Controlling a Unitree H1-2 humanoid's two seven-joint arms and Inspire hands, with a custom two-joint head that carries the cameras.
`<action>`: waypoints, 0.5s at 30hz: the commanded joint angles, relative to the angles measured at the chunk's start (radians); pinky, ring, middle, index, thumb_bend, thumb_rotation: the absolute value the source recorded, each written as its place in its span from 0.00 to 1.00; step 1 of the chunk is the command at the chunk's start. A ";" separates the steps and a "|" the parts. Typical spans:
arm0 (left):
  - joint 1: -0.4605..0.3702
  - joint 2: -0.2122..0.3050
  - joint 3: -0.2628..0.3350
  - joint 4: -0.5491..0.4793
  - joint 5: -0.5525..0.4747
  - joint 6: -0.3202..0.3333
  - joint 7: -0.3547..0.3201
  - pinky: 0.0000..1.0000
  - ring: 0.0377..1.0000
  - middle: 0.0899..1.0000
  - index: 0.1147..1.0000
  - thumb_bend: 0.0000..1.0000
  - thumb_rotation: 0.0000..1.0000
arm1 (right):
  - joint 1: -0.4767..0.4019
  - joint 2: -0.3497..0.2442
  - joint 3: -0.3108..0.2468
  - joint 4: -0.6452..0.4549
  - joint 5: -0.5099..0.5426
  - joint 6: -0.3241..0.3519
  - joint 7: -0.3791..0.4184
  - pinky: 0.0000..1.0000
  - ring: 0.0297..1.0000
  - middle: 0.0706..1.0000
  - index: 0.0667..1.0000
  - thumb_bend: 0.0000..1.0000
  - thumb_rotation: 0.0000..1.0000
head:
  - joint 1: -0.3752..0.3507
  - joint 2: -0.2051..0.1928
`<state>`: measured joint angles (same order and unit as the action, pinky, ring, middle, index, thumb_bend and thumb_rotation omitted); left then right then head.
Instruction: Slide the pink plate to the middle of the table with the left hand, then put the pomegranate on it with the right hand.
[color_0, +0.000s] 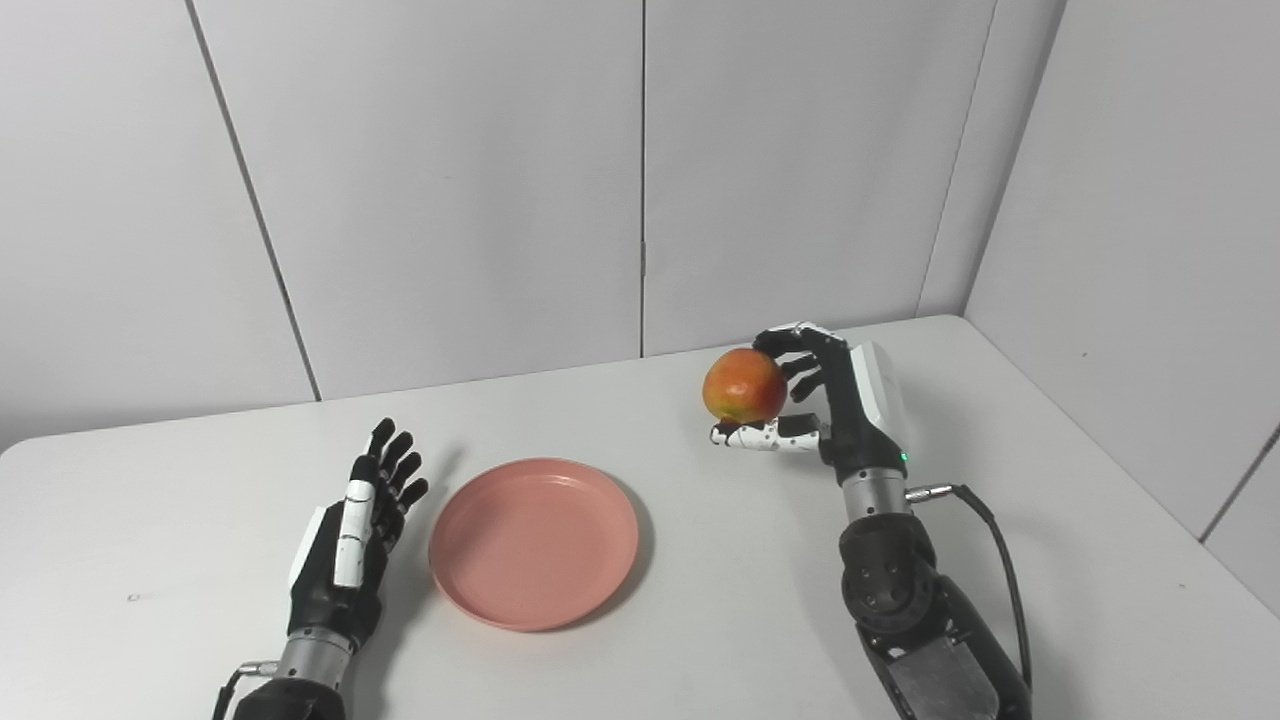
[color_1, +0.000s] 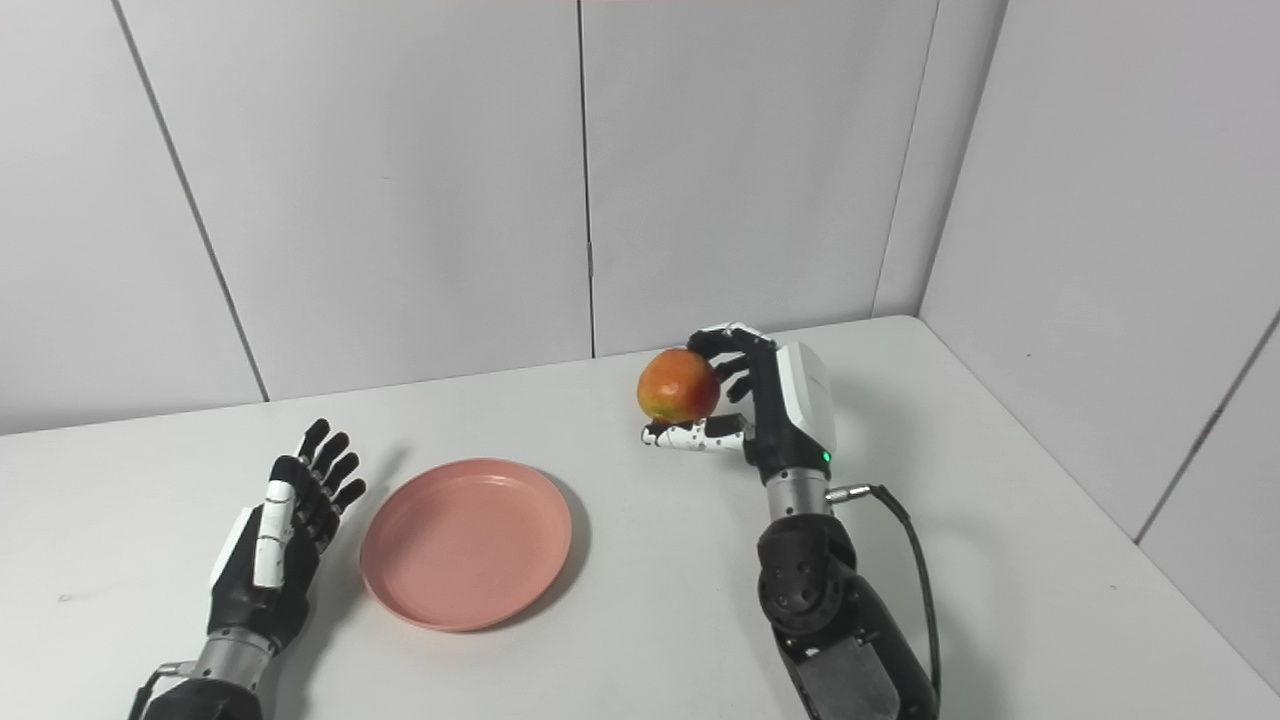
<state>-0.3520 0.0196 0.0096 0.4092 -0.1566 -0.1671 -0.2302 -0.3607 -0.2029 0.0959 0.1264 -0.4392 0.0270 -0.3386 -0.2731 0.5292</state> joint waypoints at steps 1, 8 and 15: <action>0.032 -0.017 -0.007 0.012 -0.005 -0.002 0.004 0.94 0.97 0.98 0.97 0.65 0.98 | -0.030 -0.001 0.005 -0.040 -0.020 -0.060 0.004 0.37 0.43 0.41 0.50 0.52 0.00 | 0.001 0.001; 0.036 -0.024 -0.007 -0.007 -0.002 0.017 0.008 0.94 0.97 0.98 0.97 0.65 0.98 | -0.013 0.028 0.026 -0.046 -0.016 -0.111 0.025 0.37 0.42 0.41 0.50 0.52 0.00 | 0.008 0.010; 0.040 -0.025 -0.011 -0.014 -0.005 0.024 0.001 0.95 0.98 0.99 0.98 0.64 1.00 | 0.000 0.054 0.047 -0.036 -0.026 -0.156 0.025 0.34 0.40 0.39 0.50 0.52 0.00 | 0.015 0.014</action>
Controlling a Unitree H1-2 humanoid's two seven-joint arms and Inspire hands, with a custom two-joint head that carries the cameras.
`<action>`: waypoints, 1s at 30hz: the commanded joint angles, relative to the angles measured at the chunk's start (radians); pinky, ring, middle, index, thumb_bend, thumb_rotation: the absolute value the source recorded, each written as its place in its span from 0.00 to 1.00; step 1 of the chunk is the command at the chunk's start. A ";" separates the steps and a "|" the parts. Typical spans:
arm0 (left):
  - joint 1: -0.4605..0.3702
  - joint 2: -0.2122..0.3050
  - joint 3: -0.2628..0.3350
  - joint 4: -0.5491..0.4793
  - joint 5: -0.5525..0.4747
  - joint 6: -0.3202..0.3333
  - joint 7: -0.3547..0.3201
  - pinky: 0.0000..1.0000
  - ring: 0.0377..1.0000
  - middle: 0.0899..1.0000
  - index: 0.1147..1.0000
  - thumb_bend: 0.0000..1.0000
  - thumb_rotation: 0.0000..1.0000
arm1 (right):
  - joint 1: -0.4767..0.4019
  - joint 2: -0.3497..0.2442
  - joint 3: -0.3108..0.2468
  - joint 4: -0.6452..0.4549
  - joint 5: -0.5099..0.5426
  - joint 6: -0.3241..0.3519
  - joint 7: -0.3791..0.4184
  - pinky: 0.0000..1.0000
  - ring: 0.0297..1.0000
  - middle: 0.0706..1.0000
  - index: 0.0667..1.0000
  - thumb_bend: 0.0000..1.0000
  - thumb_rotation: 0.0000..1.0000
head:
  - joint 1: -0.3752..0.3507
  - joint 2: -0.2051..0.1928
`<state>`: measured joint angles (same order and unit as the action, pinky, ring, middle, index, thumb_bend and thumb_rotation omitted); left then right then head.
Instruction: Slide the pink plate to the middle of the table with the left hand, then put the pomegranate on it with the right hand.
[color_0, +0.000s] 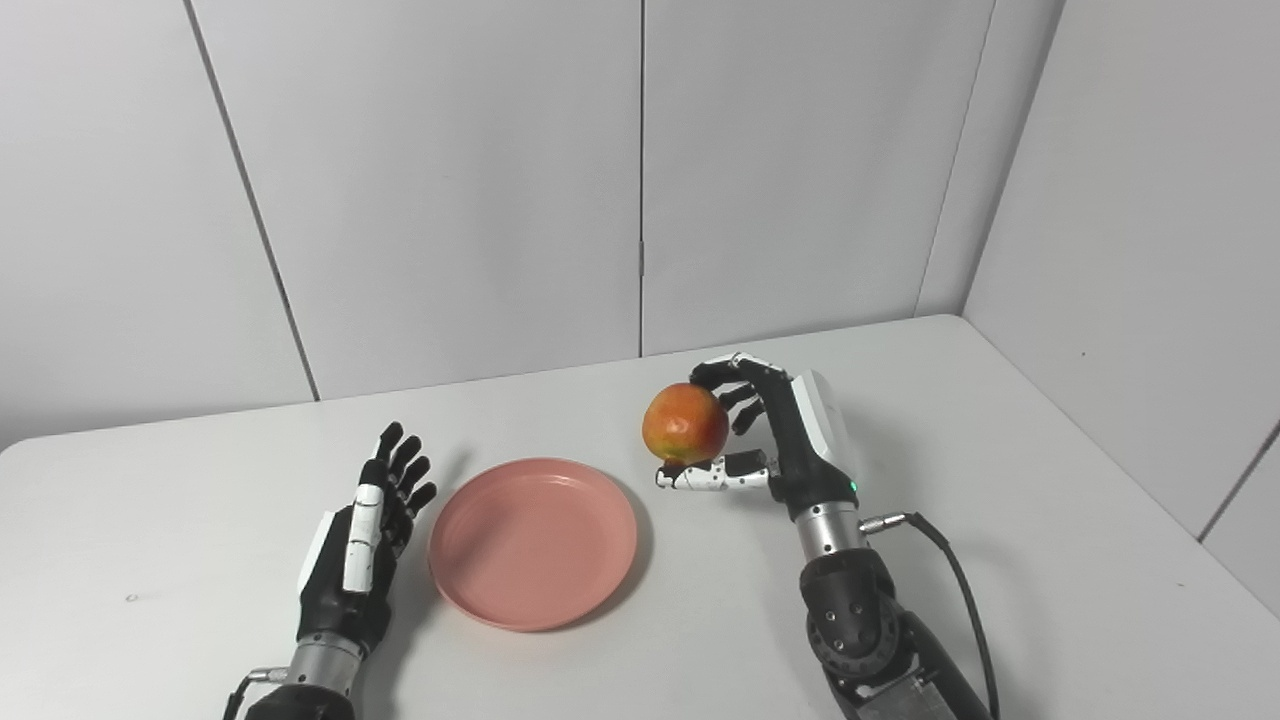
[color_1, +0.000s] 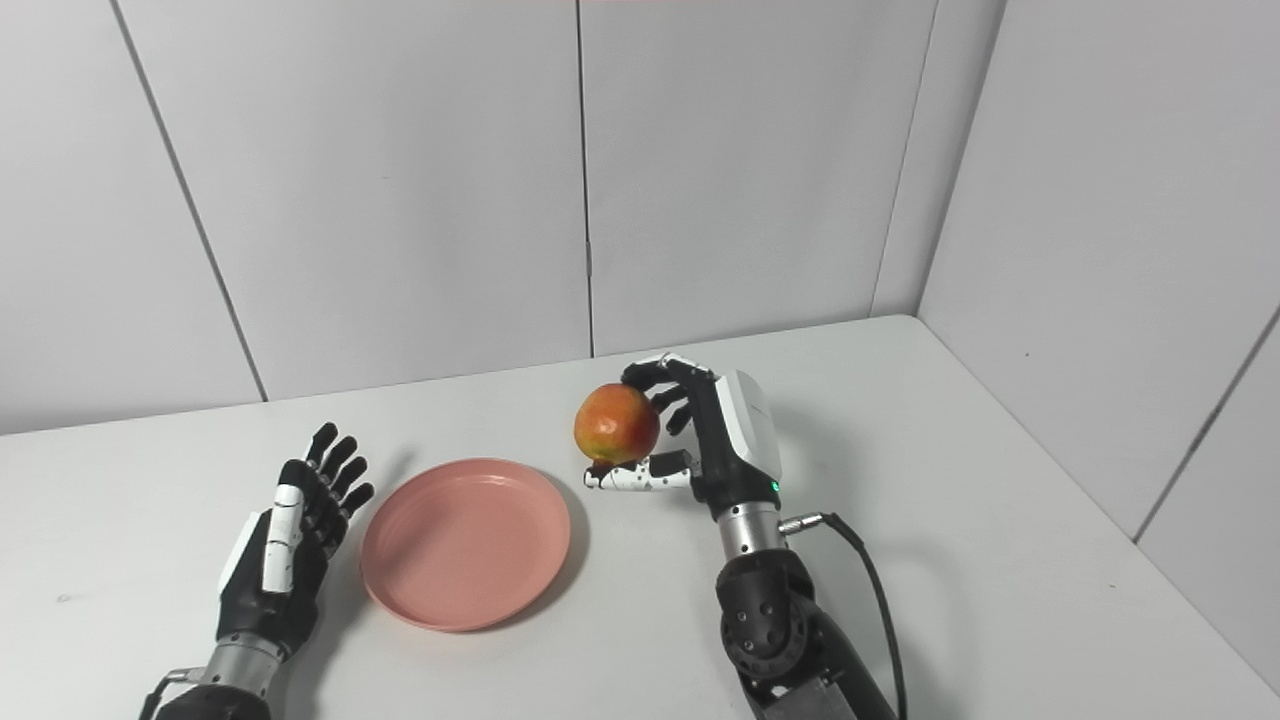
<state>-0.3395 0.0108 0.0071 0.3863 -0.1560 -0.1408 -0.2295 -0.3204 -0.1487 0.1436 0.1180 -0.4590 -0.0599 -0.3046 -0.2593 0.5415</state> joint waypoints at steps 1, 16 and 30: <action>0.028 -0.016 -0.009 0.008 -0.005 -0.003 0.000 0.95 0.98 0.99 0.98 0.64 1.00 | -0.038 0.003 0.002 -0.025 -0.006 -0.078 -0.006 0.33 0.39 0.39 0.50 0.52 0.00 | 0.001 0.002; 0.022 -0.031 -0.042 0.001 0.006 0.016 -0.001 0.99 1.00 1.00 1.00 0.65 1.00 | -0.028 0.031 0.049 0.010 -0.011 -0.124 0.049 0.36 0.41 0.40 0.49 0.52 0.00 | 0.056 0.006; 0.028 -0.042 -0.087 -0.021 0.065 0.036 0.020 0.99 1.00 1.00 1.00 0.65 1.00 | -0.063 0.067 0.106 0.061 -0.024 -0.125 0.105 0.38 0.43 0.41 0.49 0.52 0.00 | 0.146 0.011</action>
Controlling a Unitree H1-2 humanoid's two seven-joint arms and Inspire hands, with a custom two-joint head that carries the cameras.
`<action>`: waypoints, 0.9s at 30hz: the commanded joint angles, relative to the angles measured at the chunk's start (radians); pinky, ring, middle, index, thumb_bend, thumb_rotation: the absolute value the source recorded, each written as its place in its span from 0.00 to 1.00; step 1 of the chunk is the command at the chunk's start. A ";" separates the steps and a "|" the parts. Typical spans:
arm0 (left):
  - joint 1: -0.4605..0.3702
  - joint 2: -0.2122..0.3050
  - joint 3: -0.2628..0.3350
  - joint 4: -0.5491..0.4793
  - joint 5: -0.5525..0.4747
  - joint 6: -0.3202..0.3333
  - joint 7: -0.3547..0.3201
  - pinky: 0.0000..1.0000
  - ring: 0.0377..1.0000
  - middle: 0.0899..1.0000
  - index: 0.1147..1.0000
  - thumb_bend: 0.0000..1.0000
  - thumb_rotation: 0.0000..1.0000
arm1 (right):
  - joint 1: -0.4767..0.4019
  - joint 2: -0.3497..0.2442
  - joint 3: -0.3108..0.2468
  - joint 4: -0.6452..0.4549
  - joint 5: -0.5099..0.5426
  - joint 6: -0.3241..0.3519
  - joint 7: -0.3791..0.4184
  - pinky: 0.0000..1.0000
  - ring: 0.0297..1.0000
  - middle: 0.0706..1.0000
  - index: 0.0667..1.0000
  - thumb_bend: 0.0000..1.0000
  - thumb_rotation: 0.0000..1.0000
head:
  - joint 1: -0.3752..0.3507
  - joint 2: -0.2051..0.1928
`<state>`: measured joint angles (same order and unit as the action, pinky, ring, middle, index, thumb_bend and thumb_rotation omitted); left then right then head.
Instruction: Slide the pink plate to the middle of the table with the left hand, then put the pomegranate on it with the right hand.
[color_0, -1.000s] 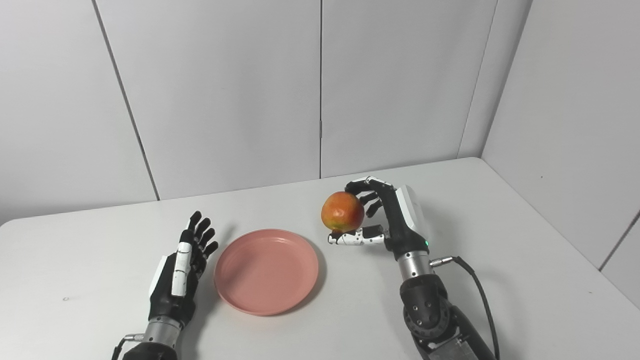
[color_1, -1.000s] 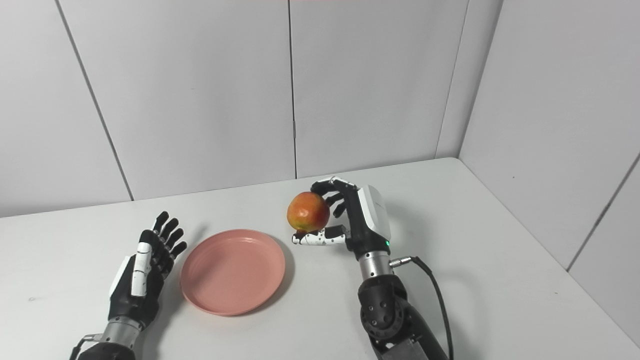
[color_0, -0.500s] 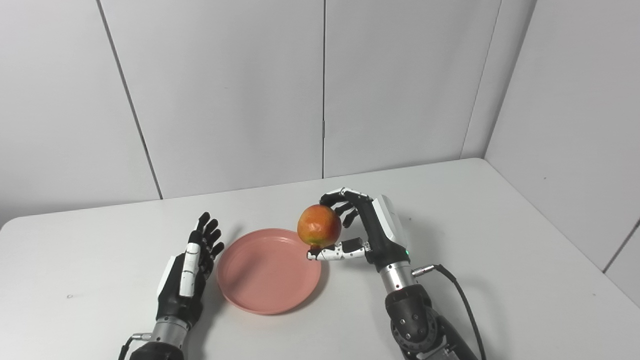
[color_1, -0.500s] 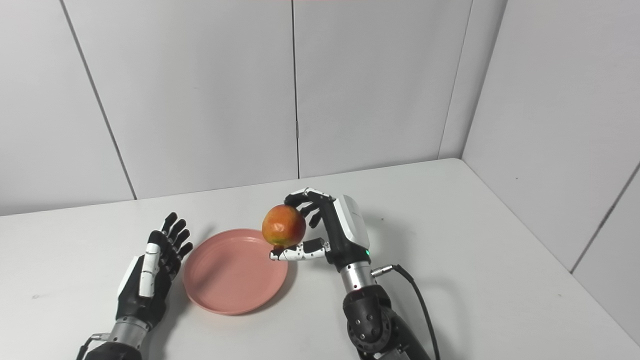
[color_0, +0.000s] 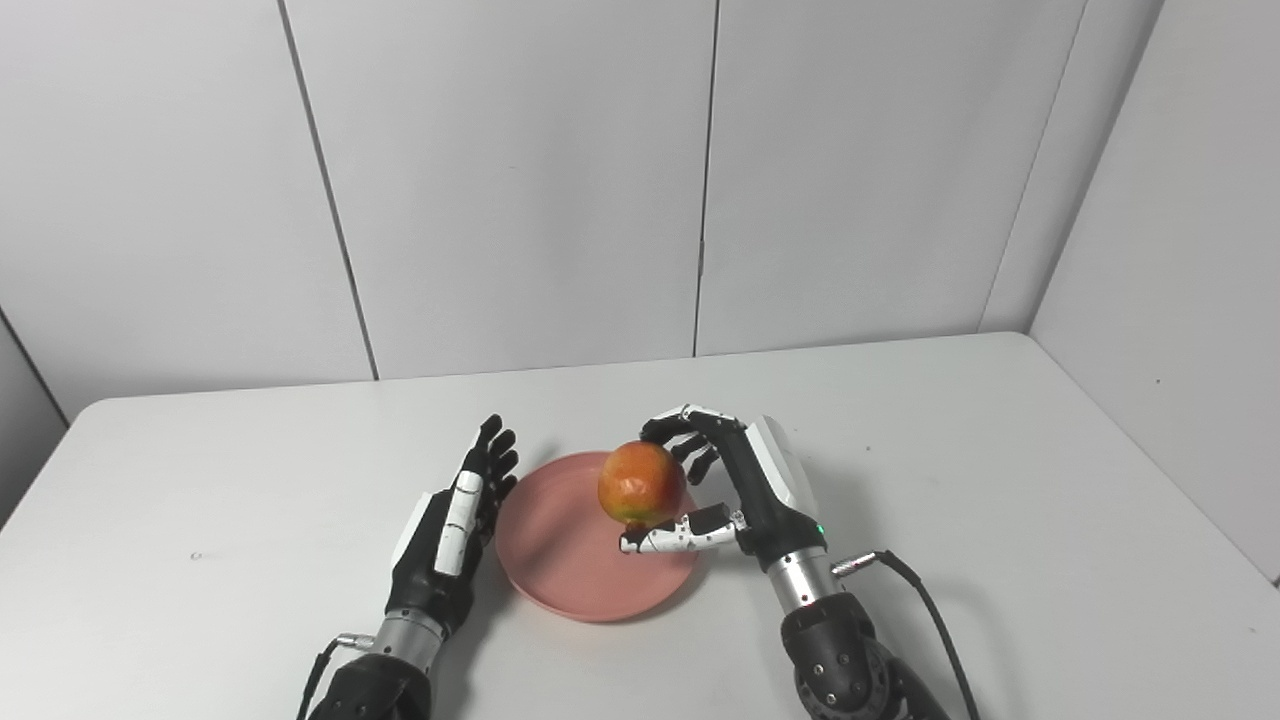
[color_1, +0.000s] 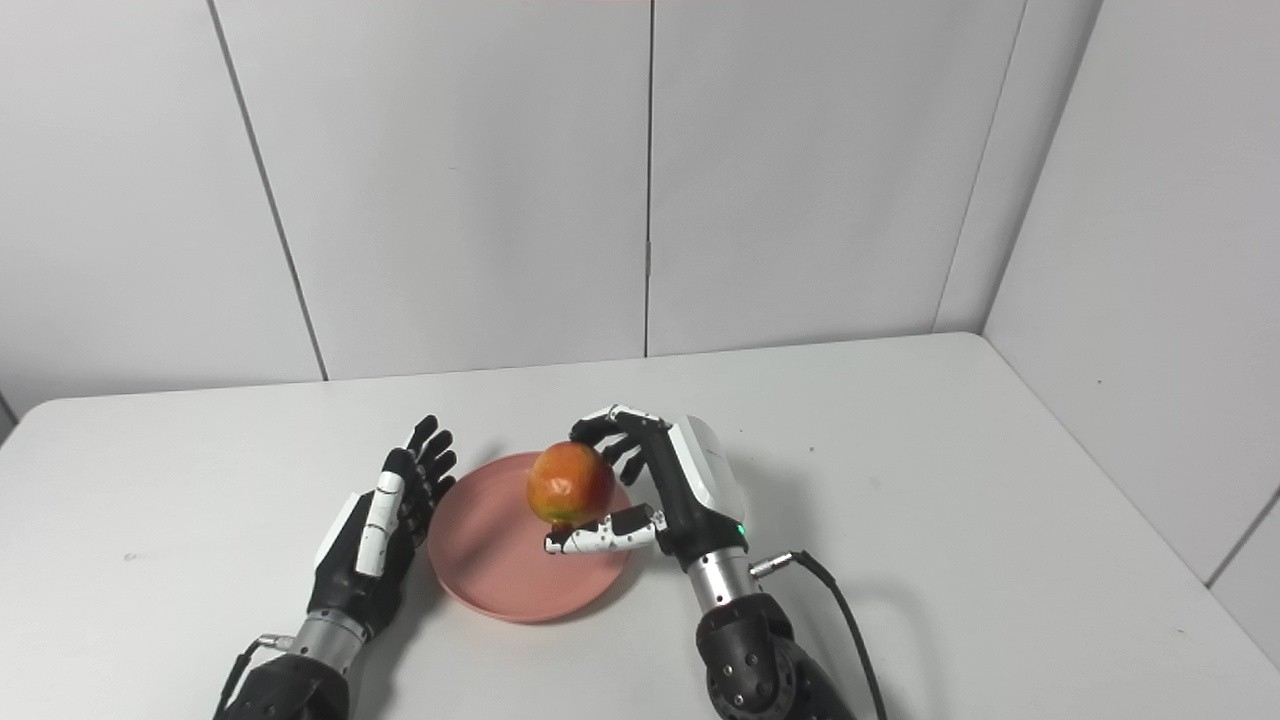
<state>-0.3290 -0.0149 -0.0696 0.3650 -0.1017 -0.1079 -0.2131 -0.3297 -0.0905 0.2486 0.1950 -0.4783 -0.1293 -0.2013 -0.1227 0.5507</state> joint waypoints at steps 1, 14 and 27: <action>0.018 -0.017 -0.013 -0.002 0.013 0.005 0.006 1.00 1.00 1.00 1.00 0.65 1.00 | -0.057 0.012 0.005 -0.010 -0.007 -0.052 0.004 0.38 0.43 0.41 0.49 0.52 0.00 | 0.017 0.002; 0.019 -0.039 -0.037 -0.026 0.069 0.023 0.054 1.00 1.00 1.00 1.00 0.67 1.00 | -0.114 0.024 0.050 0.082 -0.097 -0.043 -0.002 0.41 0.45 0.42 0.49 0.52 0.00 | 0.069 0.013; 0.017 -0.040 -0.035 -0.022 0.068 0.024 0.050 0.99 1.00 1.00 1.00 0.65 1.00 | -0.160 -0.008 0.075 0.171 -0.174 -0.041 -0.020 0.42 0.46 0.42 0.48 0.52 0.00 | 0.054 0.008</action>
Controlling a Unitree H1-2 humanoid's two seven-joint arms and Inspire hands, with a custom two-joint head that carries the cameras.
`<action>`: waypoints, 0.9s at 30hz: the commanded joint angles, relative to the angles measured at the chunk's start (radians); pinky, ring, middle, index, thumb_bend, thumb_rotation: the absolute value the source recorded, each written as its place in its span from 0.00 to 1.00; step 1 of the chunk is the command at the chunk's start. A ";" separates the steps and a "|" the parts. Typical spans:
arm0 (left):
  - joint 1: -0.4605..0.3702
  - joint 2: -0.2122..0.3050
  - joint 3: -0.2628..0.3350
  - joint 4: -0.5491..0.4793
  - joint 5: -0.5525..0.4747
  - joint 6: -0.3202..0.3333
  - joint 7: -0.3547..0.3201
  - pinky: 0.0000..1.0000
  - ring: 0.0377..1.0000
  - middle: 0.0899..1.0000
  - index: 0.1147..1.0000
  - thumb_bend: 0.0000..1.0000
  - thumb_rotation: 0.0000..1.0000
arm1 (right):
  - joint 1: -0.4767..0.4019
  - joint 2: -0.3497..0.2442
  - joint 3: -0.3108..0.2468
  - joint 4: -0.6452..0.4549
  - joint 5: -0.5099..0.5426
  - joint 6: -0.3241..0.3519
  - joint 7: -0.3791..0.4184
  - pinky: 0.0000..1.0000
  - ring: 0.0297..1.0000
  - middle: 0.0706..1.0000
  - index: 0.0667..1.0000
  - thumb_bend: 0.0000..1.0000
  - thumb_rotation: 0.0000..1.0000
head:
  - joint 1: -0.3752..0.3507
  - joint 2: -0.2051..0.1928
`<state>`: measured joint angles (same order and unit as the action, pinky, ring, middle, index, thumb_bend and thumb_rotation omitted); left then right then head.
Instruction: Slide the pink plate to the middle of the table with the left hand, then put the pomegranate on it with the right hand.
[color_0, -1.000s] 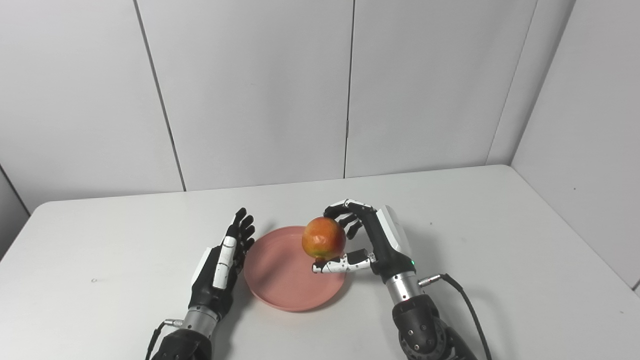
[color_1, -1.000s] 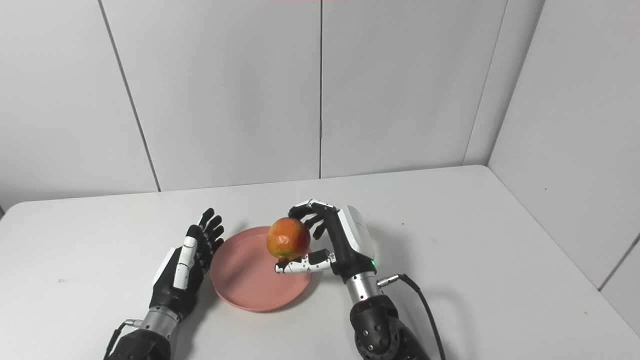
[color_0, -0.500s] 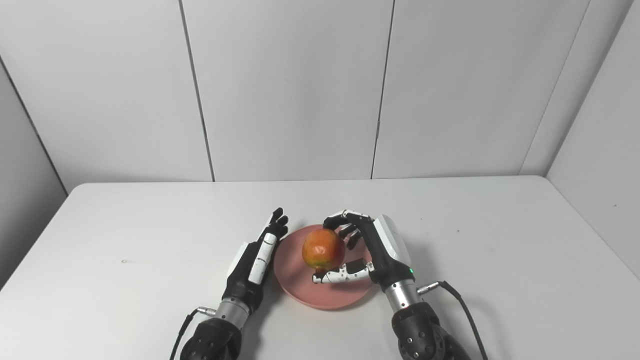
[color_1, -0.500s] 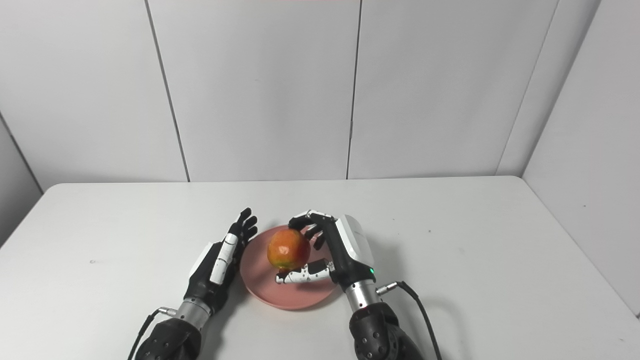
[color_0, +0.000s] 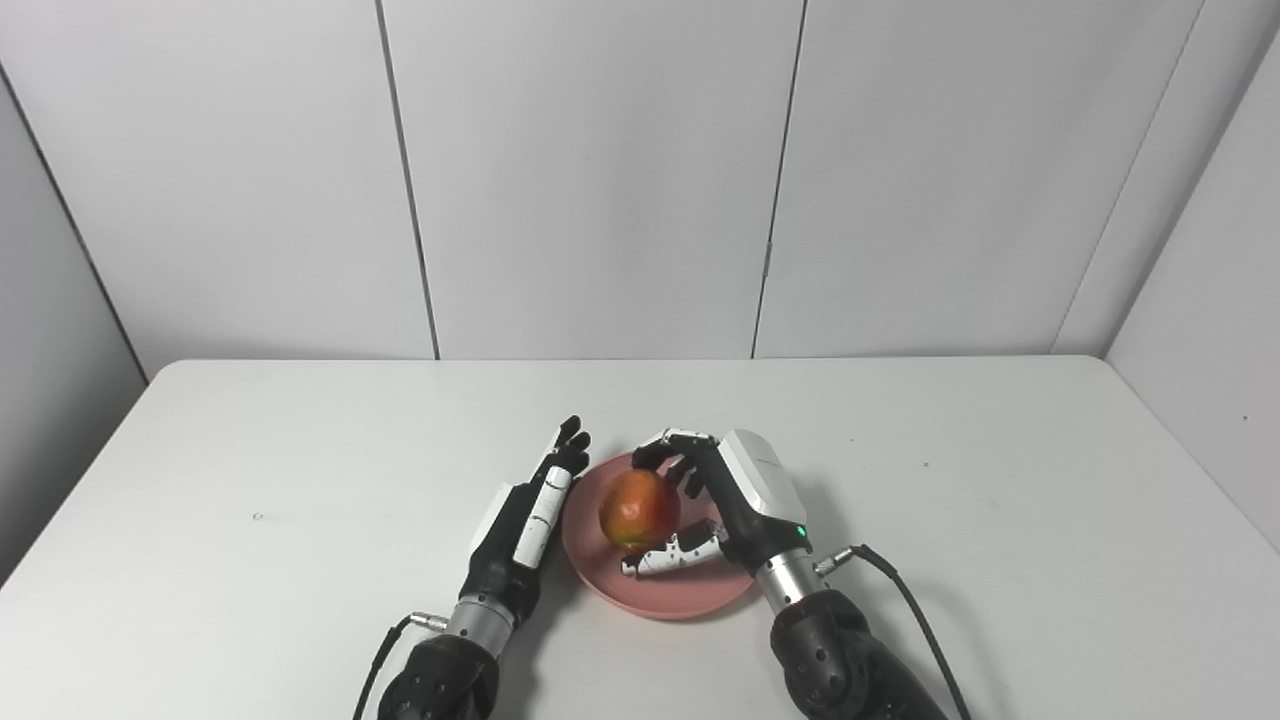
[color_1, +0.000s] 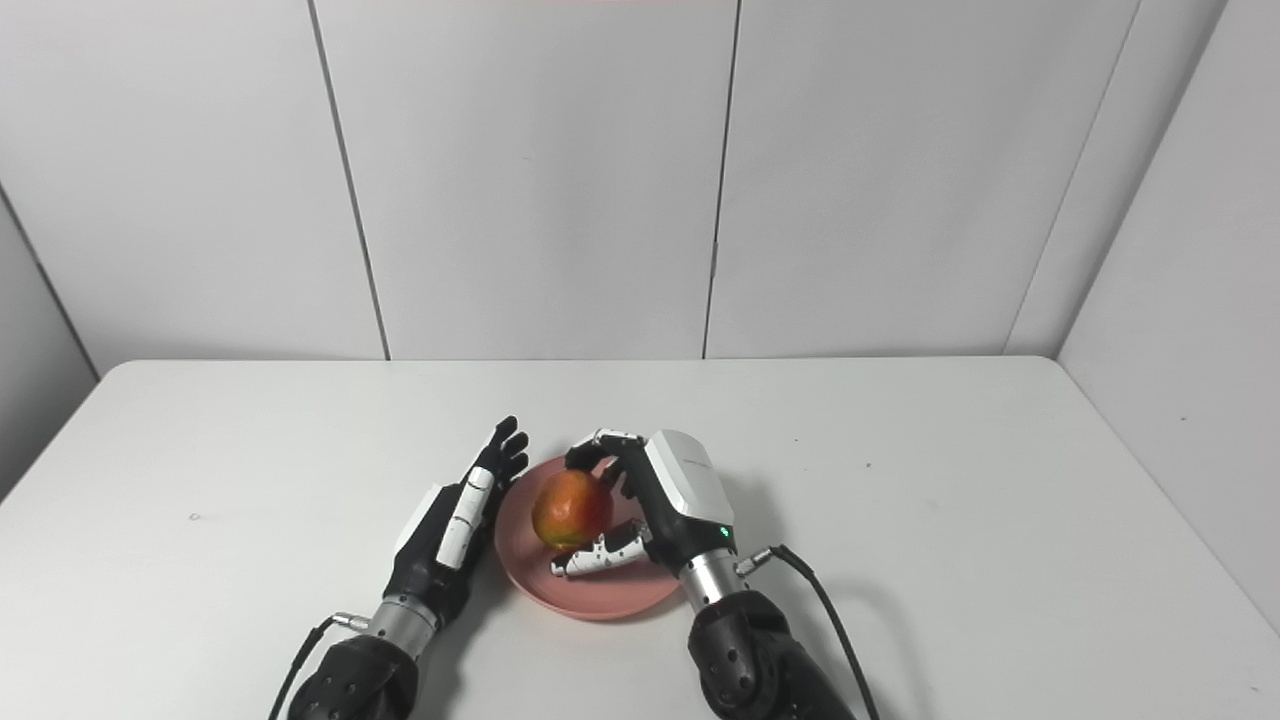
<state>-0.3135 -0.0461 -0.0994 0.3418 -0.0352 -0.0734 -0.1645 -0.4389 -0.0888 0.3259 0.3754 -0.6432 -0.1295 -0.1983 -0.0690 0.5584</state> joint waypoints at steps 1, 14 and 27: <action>0.001 -0.008 -0.006 0.003 0.002 -0.014 0.001 0.99 1.00 1.00 1.00 0.65 1.00 | -0.053 -0.011 -0.002 -0.004 -0.011 -0.042 -0.028 0.42 0.46 0.42 0.48 0.52 0.00 | 0.001 0.001; 0.003 -0.003 -0.002 -0.005 -0.007 -0.001 -0.007 0.99 1.00 1.00 1.00 0.66 1.00 | -0.054 -0.039 -0.007 0.016 -0.020 -0.044 -0.052 0.43 0.47 0.42 0.48 0.52 0.00 | -0.016 0.005; 0.007 0.003 -0.003 -0.018 0.002 0.006 -0.002 0.97 1.00 1.00 1.00 0.64 1.00 | 0.024 -0.050 -0.012 -0.145 -0.009 0.049 0.075 0.69 0.74 0.74 0.46 0.50 0.17 | -0.021 0.010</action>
<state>-0.3076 -0.0443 -0.0988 0.3312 -0.0377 -0.0607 -0.1675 -0.3933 -0.1334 0.3243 0.2671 -0.6715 -0.0904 -0.1332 -0.0905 0.5676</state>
